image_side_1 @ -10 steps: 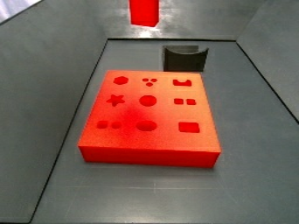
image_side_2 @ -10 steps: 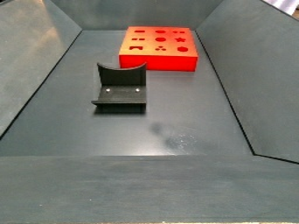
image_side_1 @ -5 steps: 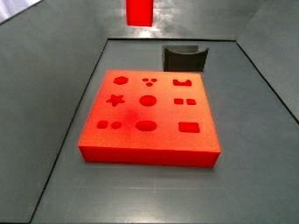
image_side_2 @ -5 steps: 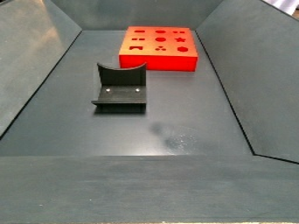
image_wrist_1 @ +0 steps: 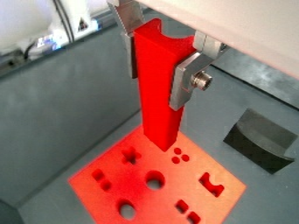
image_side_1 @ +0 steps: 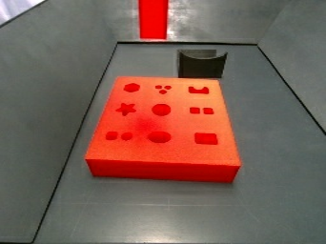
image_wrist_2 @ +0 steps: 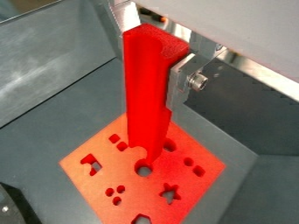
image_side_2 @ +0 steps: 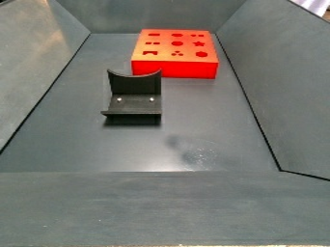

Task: Pick up the arch object. Move up. Rotate the arch object. Move to above the board. Insert the arch object.
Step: Insert the arch object.

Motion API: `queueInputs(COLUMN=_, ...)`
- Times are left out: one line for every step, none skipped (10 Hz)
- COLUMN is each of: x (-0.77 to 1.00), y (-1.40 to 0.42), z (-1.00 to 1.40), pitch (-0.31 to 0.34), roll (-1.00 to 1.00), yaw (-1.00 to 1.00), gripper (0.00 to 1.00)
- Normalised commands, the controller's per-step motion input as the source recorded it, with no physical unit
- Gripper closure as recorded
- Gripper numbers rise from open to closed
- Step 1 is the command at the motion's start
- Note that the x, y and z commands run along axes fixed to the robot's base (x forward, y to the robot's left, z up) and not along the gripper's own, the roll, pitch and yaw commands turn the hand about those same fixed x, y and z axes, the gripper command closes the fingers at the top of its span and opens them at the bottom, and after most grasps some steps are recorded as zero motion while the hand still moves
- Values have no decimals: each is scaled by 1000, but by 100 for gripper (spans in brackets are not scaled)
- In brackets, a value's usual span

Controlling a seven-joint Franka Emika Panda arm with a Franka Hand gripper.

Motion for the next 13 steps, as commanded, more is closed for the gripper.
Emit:
queueInputs(x=509, y=269, z=-643, pitch=-74, roll=-13, yaw=431, gripper=100)
queueInputs(x=689, y=337, z=-660, pitch=-26, roll=-23, yaw=309, gripper=100)
queueInputs(x=1000, y=546, z=-726, pitch=0, roll=-59, yaw=6, gripper=100)
queueInputs(x=1000, y=409, z=-766, pitch=0, roll=0, yaw=-20, gripper=100)
queueInputs(x=1000, y=343, z=-737, pitch=-3, roll=0, yaw=-49, gripper=100)
queueInputs(x=1000, y=214, z=-766, pitch=-10, roll=0, yaw=-109, gripper=100)
queueInputs(x=849, y=117, z=-700, pitch=-74, roll=0, yaw=-369, gripper=100)
queueInputs(x=834, y=91, z=-640, pitch=-83, roll=0, yaw=-366, gripper=100)
queueInputs(x=609, y=57, z=-403, pitch=-10, roll=0, yaw=-154, gripper=100)
queueInputs(x=460, y=49, z=-154, pitch=0, roll=0, yaw=0, gripper=100)
queueInputs(x=411, y=23, z=-89, pitch=29, roll=13, yaw=0, gripper=100)
queueInputs(x=454, y=46, z=-106, pitch=56, roll=64, yaw=66, gripper=100)
queueInputs(x=380, y=77, z=-154, pitch=43, roll=96, yaw=197, gripper=100)
